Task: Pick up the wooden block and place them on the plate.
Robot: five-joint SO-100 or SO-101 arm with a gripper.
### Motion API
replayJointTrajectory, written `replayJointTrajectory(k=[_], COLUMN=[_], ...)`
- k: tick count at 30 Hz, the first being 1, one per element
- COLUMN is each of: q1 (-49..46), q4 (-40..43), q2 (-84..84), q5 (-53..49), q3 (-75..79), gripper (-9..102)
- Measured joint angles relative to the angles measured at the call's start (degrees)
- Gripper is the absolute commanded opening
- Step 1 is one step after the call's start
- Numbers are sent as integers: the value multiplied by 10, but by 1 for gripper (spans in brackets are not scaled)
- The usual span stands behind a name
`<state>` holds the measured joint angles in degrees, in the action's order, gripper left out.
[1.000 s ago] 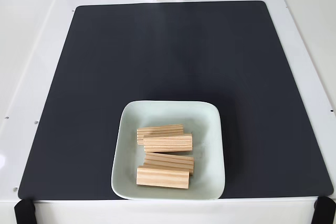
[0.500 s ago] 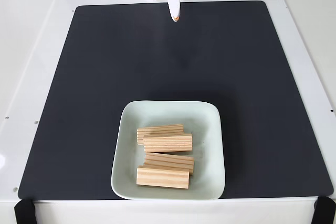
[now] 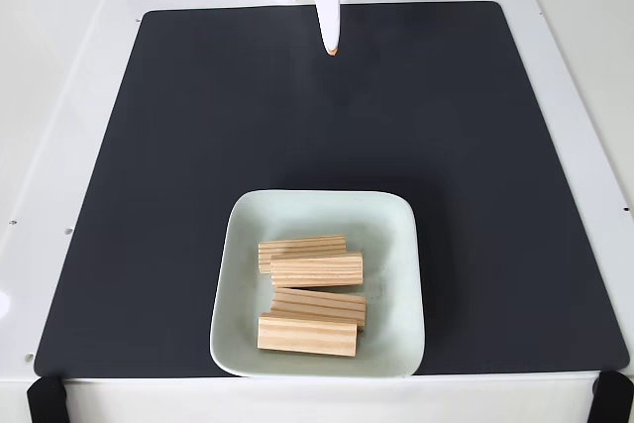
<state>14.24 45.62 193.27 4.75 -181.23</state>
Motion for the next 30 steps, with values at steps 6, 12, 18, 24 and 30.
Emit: replayJointTrajectory(k=[6, 12, 18, 24, 30], q1=[-11, -3, -3, -3, -3], q4=[0, 0, 0, 0, 0], q2=[0, -1, -1, -1, -1], q5=[0, 0, 0, 0, 0], q3=[0, 0, 0, 0, 0], gripper=[-1, -1, -1, -1, -1])
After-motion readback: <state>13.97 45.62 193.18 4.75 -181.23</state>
